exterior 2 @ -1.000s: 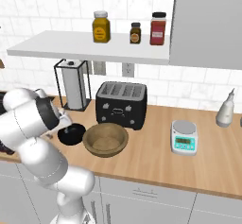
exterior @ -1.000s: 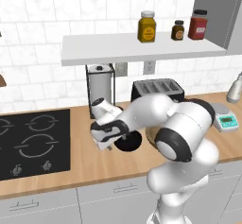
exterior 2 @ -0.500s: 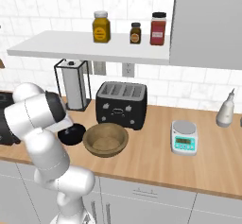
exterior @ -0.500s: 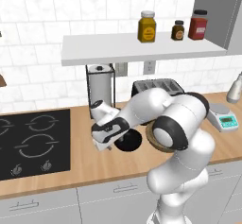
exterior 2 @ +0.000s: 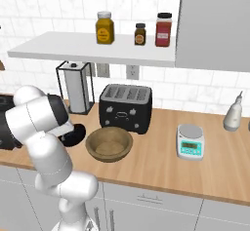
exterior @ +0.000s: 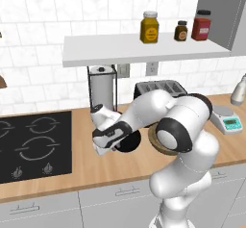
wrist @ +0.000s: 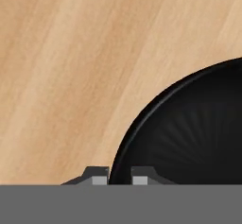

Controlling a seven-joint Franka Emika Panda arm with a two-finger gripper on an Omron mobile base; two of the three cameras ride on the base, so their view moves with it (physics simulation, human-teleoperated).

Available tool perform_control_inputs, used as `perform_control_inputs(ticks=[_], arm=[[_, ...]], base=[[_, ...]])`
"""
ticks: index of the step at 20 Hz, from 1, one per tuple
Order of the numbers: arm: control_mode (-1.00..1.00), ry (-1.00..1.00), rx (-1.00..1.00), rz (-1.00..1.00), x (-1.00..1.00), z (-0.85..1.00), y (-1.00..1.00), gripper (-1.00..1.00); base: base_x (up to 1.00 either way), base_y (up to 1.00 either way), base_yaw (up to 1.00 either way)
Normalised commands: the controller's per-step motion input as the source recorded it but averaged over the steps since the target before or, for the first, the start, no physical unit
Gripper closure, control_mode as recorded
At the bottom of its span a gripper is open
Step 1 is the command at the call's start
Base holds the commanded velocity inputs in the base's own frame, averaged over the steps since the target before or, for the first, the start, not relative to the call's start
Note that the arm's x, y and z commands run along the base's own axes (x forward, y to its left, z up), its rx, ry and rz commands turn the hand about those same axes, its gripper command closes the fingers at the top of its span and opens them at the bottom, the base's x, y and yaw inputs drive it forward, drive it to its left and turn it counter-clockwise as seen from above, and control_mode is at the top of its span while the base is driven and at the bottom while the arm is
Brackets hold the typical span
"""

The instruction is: Pick up the bowls on the counter and stack them on top of one another in the open cabinet. Place the smaller bowl on top of the larger bowl.

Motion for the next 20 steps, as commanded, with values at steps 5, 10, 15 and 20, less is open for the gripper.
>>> perform_control_inputs(ticks=[5,10,15,20], arm=[[-1.00,-0.04,0.00,0.00,-0.02,0.11,-0.09,1.00],[-1.00,-0.29,0.00,-0.02,-0.32,0.71,-0.32,1.00],[-1.00,-0.20,0.00,-0.13,-0.25,0.78,-0.69,1.00],[-1.00,-0.01,0.05,-0.21,0.03,0.66,-0.99,1.00]], base=[[0.00,0.00,0.00],[0.00,0.00,0.00],[0.00,0.00,0.00],[0.00,0.00,0.00]])
